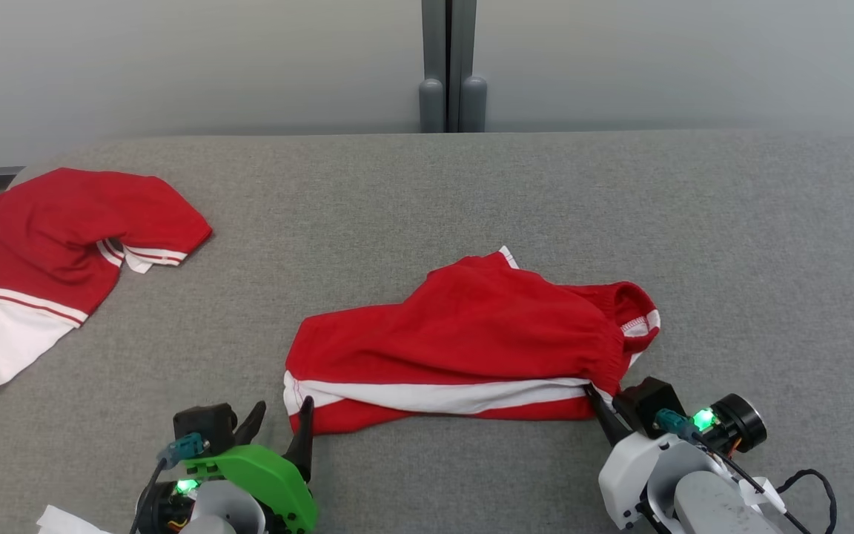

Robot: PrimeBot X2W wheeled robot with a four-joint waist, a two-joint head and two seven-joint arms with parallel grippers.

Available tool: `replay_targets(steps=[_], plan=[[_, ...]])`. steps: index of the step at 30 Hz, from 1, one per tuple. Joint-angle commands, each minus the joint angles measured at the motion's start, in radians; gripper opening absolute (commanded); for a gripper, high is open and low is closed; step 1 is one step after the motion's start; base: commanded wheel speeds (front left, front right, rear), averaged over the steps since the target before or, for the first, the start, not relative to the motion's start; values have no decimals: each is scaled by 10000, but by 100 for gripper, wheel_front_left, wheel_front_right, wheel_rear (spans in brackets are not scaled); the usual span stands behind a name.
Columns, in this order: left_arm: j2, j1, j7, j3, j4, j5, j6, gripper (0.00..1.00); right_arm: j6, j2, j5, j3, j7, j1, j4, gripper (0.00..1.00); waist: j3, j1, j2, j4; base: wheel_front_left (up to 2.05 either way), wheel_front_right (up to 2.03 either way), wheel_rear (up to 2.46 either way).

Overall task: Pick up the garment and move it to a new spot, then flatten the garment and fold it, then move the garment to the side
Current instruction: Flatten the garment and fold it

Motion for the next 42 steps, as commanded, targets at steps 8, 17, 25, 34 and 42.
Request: replay_targets(steps=[8, 17, 25, 34, 42], plan=[[54, -742, 152, -694, 767, -867, -64, 100, -11, -49, 69, 11, -43, -183, -87, 0, 281, 0, 0, -319, 0, 0, 0], [260, -1081, -84, -1328, 966, -1282, -68, 100, -11, -49, 30, -52, -44, -189, -221, 0, 390, 0, 0, -374, 0, 0, 0], [267, -1396, -37, -1193, 1393, -1406, 133, 40, -11, -47, 115, 58, -45, -262, -369, 0, 461, 0, 0, -442, 0, 0, 0], [290, -1581, -392, -1105, 1400, -1649, 56, 0, -11, -49, 122, -9, -45, -299, -677, 0, 419, 0, 0, -518, 0, 0, 0], [633, -1533, -1147, -854, 193, -2047, -28, 0, -11, -58, 896, 5, -44, -389, -1759, 0, 31, 0, 0, -623, 0, 0, 0]])
